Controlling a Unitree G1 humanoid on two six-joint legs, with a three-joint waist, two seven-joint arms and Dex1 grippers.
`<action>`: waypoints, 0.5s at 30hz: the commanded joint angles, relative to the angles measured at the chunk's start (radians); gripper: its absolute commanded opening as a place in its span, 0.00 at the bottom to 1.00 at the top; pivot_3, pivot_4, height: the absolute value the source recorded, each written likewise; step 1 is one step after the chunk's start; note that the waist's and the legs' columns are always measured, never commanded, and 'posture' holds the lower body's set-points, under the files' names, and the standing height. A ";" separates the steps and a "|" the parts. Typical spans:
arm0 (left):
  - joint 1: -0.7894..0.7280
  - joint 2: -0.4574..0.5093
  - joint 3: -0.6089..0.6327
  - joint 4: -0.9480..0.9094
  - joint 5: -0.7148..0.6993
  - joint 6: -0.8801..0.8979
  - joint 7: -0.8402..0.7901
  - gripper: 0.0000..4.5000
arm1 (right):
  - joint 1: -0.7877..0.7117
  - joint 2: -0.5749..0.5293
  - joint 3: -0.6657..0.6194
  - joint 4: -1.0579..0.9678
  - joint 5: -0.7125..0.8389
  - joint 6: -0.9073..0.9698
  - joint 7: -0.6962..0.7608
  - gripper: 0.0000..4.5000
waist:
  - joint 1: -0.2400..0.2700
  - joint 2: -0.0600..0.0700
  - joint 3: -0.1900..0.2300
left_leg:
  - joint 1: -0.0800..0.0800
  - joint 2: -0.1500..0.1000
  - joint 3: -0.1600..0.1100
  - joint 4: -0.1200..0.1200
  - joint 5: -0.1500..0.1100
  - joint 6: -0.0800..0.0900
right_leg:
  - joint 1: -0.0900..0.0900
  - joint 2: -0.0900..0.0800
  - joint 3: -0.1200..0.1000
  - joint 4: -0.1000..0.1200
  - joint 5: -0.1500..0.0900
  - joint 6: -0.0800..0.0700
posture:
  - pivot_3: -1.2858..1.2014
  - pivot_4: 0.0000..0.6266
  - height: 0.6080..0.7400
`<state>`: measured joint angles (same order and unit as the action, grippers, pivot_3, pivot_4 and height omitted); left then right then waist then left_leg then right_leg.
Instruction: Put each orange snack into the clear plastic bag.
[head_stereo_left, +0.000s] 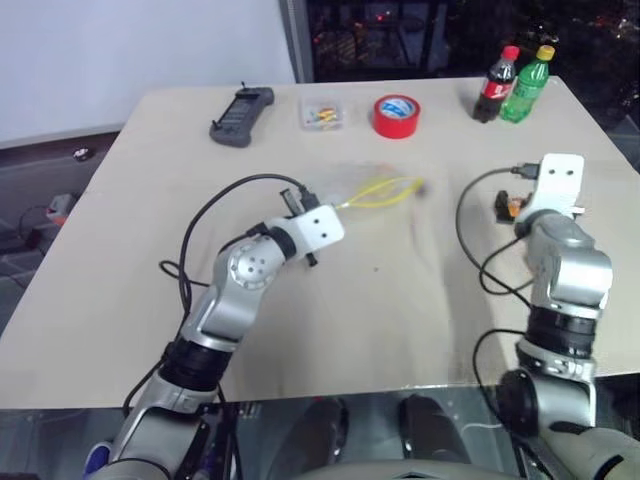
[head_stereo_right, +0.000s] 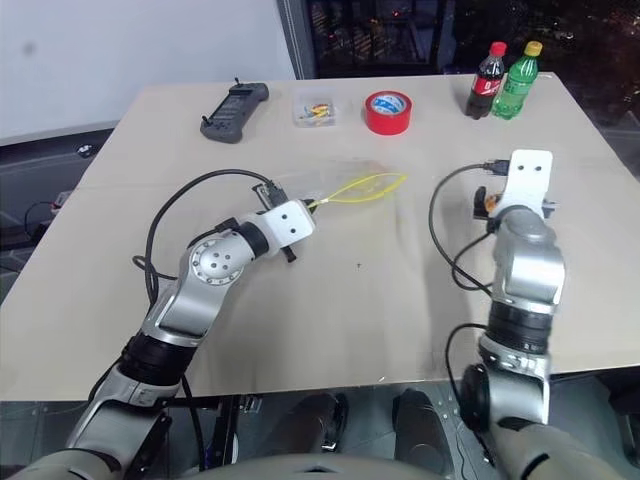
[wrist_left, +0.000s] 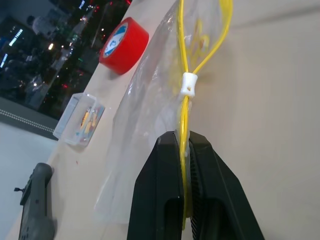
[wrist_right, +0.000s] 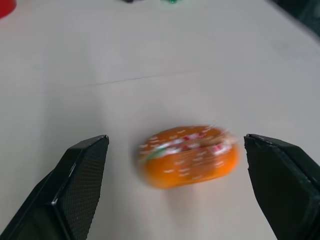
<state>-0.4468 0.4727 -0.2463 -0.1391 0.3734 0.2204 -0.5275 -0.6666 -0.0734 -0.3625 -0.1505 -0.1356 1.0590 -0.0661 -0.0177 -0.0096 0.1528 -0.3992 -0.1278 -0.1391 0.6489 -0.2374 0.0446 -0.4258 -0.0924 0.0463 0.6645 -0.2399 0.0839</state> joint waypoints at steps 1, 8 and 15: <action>-0.009 -0.001 0.003 -0.039 0.011 0.004 0.006 0.00 | -0.060 0.089 -0.038 0.005 -0.011 0.002 -0.157 0.99 | 0.000 0.000 0.000 | 0.000 0.000 0.000 0.000 0.000 0.000 | 0.000 0.000 0.000 0.000 0.000 0.000 | 0.52 0.24 1.00; -0.003 -0.008 0.001 -0.051 0.016 0.018 0.006 0.00 | -0.122 0.203 -0.071 0.150 -0.013 -0.148 -0.401 0.99 | 0.000 0.001 0.000 | 0.000 -0.001 0.000 0.000 0.000 0.000 | -0.001 0.000 0.000 0.000 0.000 0.000 | 0.52 0.24 1.00; 0.003 -0.011 -0.002 -0.058 0.019 0.027 0.004 0.00 | -0.208 0.158 -0.111 0.438 0.047 -0.396 -0.537 0.99 | -0.028 0.001 0.000 | 0.000 -0.001 0.001 -0.001 0.000 0.000 | -0.002 0.000 0.001 0.001 0.000 0.000 | 0.52 0.24 1.00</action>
<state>-0.4446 0.4601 -0.2480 -0.1463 0.3854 0.2512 -0.5277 -0.8486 0.0943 -0.4666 0.2795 -0.1020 0.7150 -0.5815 -0.0458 -0.0089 0.1526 -0.3993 -0.1284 -0.1378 0.6480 -0.2373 0.0445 -0.4275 -0.0921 0.0480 0.6655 -0.2399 0.0838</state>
